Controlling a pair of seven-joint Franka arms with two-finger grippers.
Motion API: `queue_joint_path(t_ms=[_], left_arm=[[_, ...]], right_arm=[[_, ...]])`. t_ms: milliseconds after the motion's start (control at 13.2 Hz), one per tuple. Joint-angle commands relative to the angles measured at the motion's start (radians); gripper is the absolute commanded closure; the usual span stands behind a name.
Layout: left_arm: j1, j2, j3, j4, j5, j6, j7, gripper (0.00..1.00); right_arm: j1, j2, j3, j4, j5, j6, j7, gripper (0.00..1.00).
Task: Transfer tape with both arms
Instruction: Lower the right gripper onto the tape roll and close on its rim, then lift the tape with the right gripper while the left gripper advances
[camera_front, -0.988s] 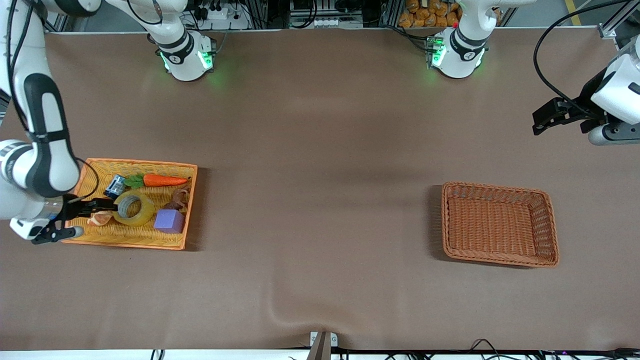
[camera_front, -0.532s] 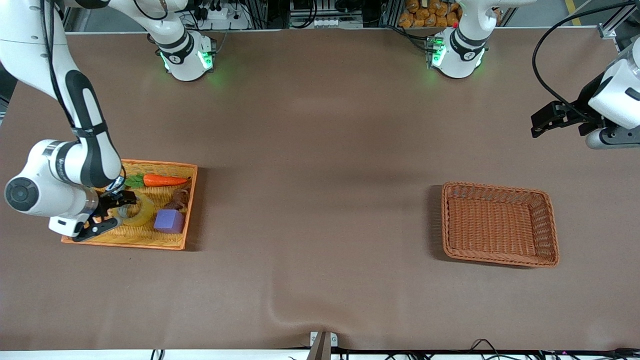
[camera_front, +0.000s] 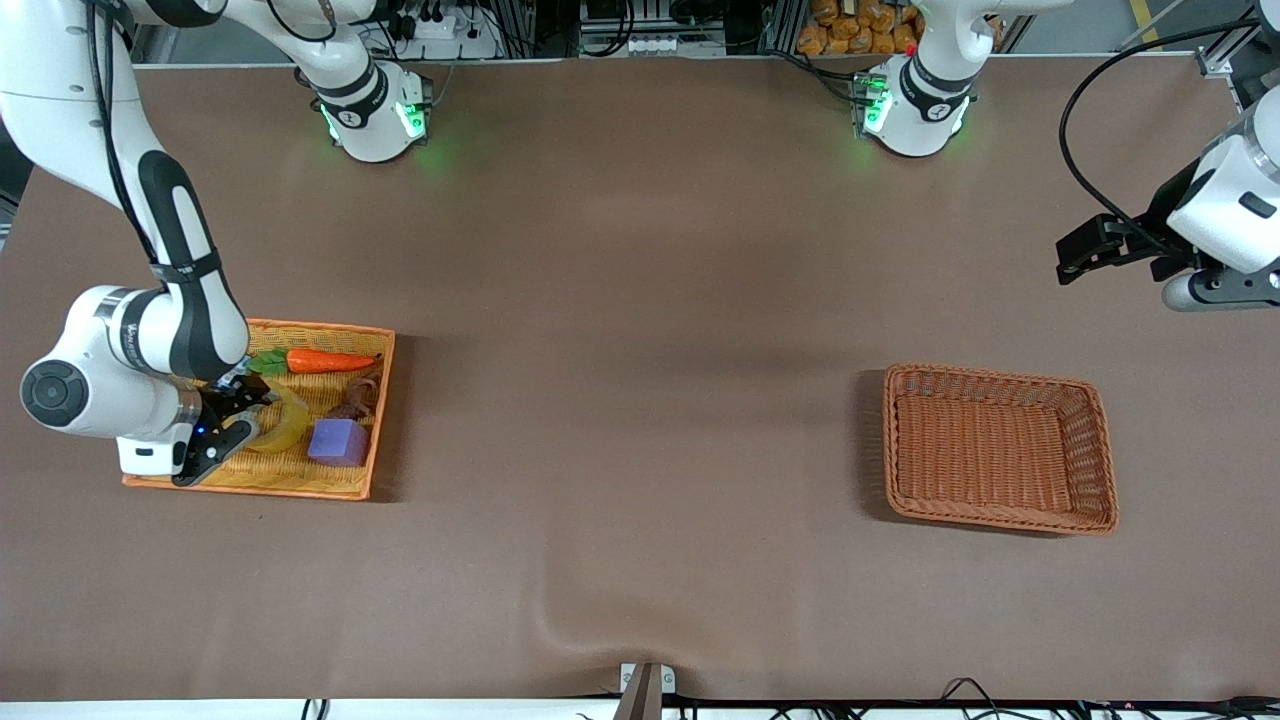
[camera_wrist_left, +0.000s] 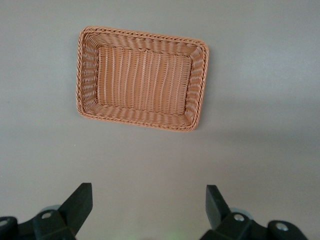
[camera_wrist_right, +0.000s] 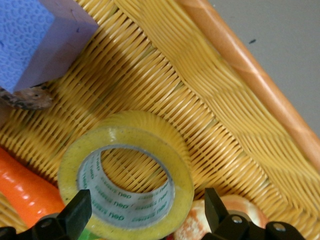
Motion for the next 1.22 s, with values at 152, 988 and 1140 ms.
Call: queue_joint_path(t_ms=[152,988,1140], left_arm=[[-0.005,0.024,-0.001,0.022,0.028,0.004,0.012,0.00],[-0.025,0.032,-0.013,0.024,0.032,0.013,-0.002,0.00],[-0.027,0.047,-0.014,0.024,0.052,0.028,-0.014,0.00]], right_arm=[[-0.014,0.074,0.007,0.085,-0.016,-0.003,-0.161,0.00],[-0.029,0.086,0.007,0.085,0.007,0.003,-0.176,1.00],[-0.026,0.083,0.007,0.095,0.007,-0.006,-0.173,1.00]])
